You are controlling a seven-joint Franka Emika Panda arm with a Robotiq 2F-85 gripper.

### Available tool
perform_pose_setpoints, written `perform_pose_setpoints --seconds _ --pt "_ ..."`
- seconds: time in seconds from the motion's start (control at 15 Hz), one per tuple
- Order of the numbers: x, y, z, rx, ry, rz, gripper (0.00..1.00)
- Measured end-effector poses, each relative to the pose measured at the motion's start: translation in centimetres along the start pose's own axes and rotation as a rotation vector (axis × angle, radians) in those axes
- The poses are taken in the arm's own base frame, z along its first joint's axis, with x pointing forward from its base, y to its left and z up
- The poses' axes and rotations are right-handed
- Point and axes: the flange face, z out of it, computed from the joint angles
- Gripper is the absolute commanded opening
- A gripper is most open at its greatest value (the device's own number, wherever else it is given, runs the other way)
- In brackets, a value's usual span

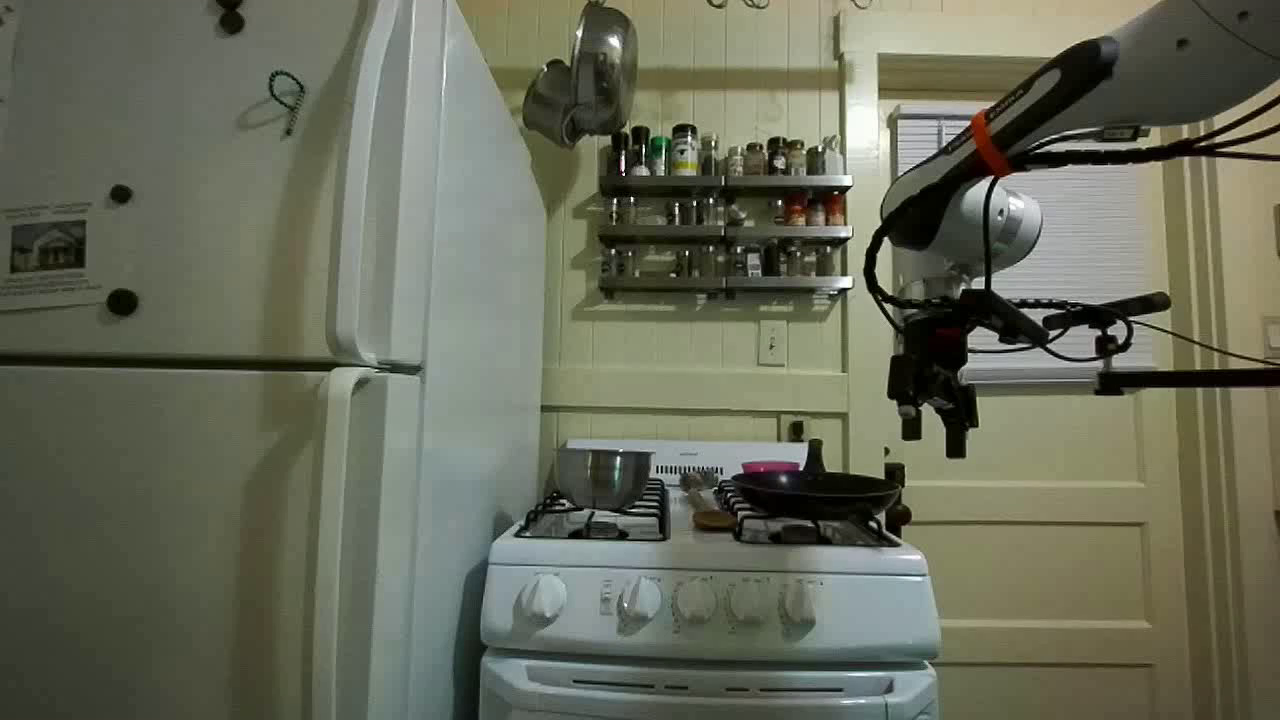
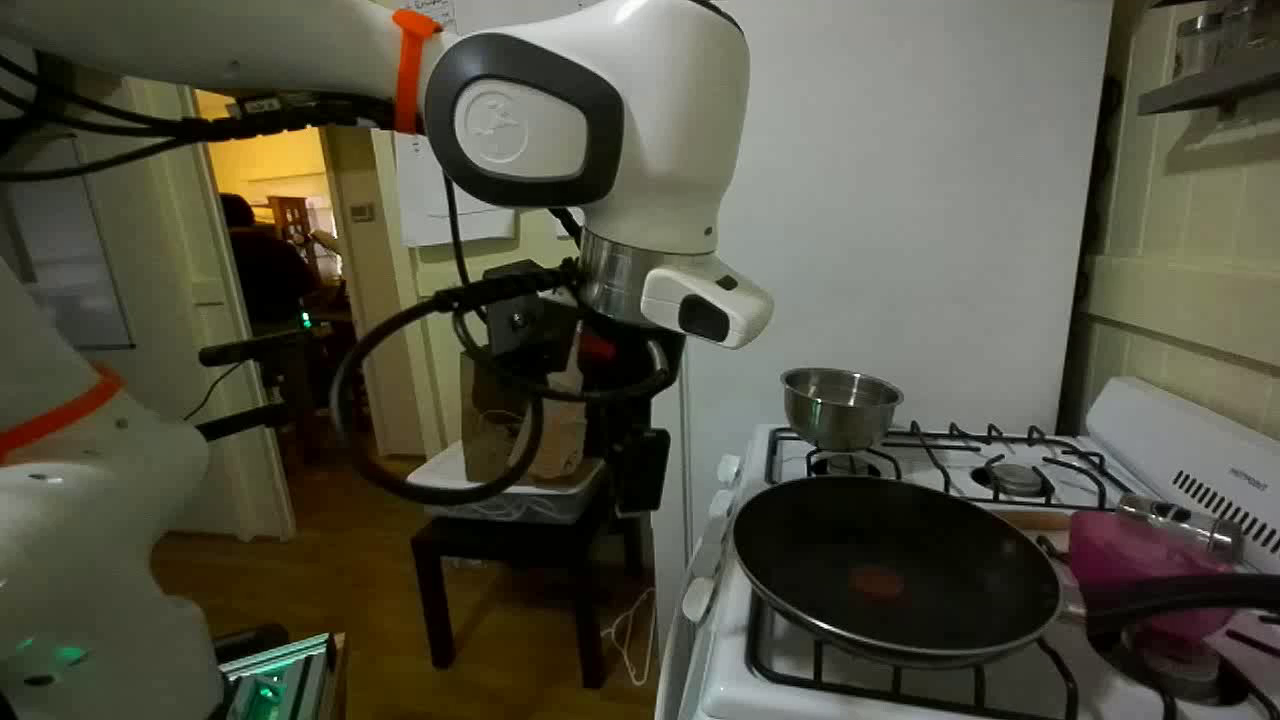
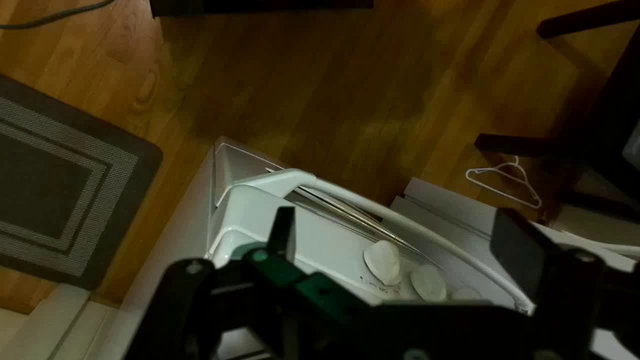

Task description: Use the wooden spoon to stir the black pan.

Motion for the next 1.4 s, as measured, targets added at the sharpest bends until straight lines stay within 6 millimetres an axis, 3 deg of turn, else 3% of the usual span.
perform_pose_setpoints --seconds 0.87,1.13,1.4 --pt "0.5 -0.2 -0.4 -0.017 0.024 -0.003 1.0" --pt "4.1 -1.7 -2.3 -0.084 0.11 -0.041 1.0" --pt "9.8 -4.1 -4.3 -0.13 0.163 -0.085 1.0"
